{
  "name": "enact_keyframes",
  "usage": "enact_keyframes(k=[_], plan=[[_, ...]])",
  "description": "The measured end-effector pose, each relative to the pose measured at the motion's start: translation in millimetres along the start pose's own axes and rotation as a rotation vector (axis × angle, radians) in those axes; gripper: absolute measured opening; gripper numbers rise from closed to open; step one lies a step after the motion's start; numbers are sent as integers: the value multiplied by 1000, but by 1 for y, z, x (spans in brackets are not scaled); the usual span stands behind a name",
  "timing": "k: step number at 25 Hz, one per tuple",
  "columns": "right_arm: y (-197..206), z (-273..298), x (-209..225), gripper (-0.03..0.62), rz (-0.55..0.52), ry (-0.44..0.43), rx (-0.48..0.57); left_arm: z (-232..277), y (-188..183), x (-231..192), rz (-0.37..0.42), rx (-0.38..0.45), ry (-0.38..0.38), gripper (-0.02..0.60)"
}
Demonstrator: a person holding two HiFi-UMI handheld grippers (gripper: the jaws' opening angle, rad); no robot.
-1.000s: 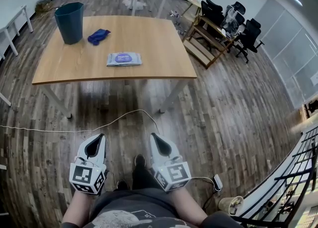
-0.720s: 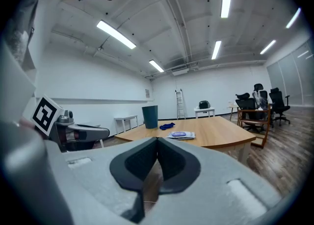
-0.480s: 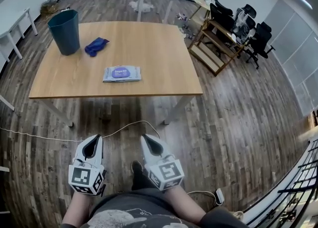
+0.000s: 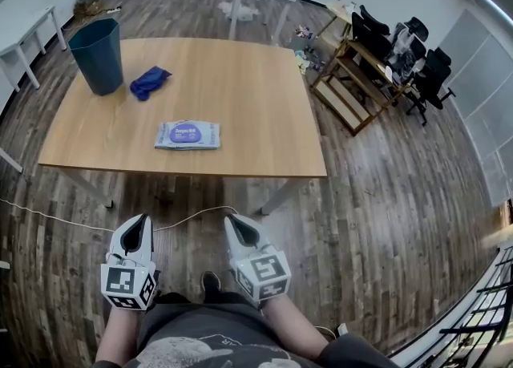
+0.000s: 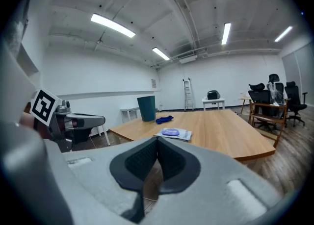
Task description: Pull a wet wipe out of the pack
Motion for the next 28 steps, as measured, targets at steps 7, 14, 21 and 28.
enact_keyframes(k=[7,14,21,28], plan=[[-4,31,30,-6,15,-11,15,36,-2,-11,2,7,-33,18],[-7,86,33,-6,-9,-50,5,84,6,-35,-5,6,-1,18],[-12,150,43,-6,-40,-35,-11,145,16,-70,-21,-25,48,18],[-11,205,56,-6,-62,2,-48,193,31,-93,-10,-68,123,18]])
Point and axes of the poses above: the fingertips, and each gripper's own axes: z forward along the fingers, x to its right, y out of its underside, the point moved 3 cm from there along -z, backward along the fingers, and after that the axes turned 14 degrees about x, right-handed, at the moved point
